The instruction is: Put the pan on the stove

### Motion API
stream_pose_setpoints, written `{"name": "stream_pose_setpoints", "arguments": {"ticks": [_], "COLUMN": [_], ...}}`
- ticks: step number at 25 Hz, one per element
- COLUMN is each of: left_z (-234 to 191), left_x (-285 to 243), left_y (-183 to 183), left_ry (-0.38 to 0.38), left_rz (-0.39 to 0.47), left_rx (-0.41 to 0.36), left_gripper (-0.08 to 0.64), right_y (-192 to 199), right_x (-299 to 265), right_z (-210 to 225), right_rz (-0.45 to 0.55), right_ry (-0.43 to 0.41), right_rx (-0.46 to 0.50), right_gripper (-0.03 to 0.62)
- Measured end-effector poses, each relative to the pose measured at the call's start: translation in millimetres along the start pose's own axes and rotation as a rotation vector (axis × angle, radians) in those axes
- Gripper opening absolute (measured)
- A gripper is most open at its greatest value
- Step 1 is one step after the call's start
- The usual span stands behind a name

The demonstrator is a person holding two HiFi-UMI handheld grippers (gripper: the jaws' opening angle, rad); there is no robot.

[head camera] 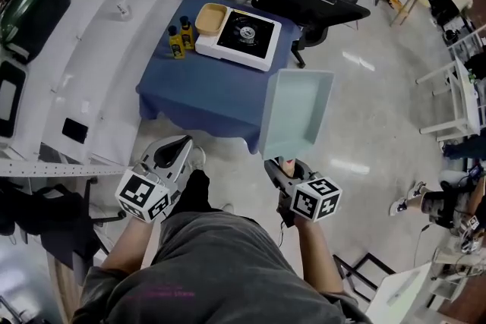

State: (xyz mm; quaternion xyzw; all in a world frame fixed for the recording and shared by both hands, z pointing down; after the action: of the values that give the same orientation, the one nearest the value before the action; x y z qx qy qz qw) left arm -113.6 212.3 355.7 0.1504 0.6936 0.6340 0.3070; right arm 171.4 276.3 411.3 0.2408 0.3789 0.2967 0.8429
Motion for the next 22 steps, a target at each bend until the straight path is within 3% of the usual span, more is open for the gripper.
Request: {"name": "stream_pose_setpoints", "arguments": {"ticks": [22], "left_z": [-199.3], "left_x": [-101.1], "left_y": [-5.2], "left_ry": [0.122], "left_rz": [-0.033], "left_rx": [0.036], "left_gripper": [0.002], "right_y": [-92.5], "right_x": [-156.1], "right_z": [10.6], "right_rz": [-0.064], "right_ry": [0.150], "right_rx": [-0.099], "right_gripper": [0.137]}}
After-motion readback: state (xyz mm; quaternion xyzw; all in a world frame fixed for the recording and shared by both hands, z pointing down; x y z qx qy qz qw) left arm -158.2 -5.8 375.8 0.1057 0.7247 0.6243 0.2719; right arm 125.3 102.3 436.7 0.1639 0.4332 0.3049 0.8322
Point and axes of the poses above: the fingertips, and each gripper's own axes: x backward along the fingers, z to its right, y out of its underside, the point moved 7 cm from there along x, backward along the fingers, and after that the axes turned 10 degrees about -x, right-handed, at the moved point
